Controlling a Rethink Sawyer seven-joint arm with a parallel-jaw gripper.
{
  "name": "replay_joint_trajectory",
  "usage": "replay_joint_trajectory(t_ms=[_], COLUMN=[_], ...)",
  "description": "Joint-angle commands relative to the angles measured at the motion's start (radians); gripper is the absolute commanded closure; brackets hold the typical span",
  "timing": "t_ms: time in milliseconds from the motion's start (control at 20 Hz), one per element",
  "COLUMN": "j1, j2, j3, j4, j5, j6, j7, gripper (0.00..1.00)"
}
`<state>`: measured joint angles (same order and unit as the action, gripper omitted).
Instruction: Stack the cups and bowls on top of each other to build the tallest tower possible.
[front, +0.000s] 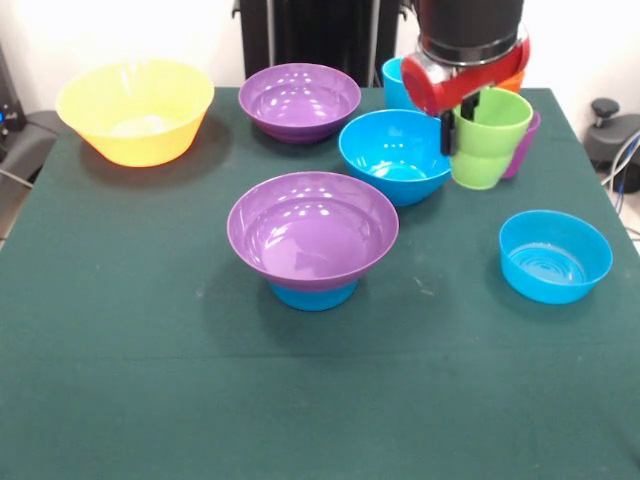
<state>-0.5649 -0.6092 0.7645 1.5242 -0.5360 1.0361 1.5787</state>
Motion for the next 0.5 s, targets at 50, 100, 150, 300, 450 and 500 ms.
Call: replay_joint_trajectory(t_ms=[50,100,150,300,450,500], j1=[-0.014,-0.018,-0.024,-0.048,-0.074,-0.081], j2=[-0.038,-0.042,-0.045,-0.039,-0.019,-0.011], j3=[0.031,0.031,0.03,0.032,0.037,0.039], j4=[-0.078,-0.077,-0.076,-0.077,-0.094,-0.103], j5=[-0.022,-0.03,-0.042,-0.079,-0.103,-0.11], j6=[0.172,0.175,0.173,0.154,0.156,0.16], j7=[-0.316,-0.324,-0.335,-0.372,-0.429,-0.448], gripper=[1.0,1.0,1.0,1.0,1.0,1.0])
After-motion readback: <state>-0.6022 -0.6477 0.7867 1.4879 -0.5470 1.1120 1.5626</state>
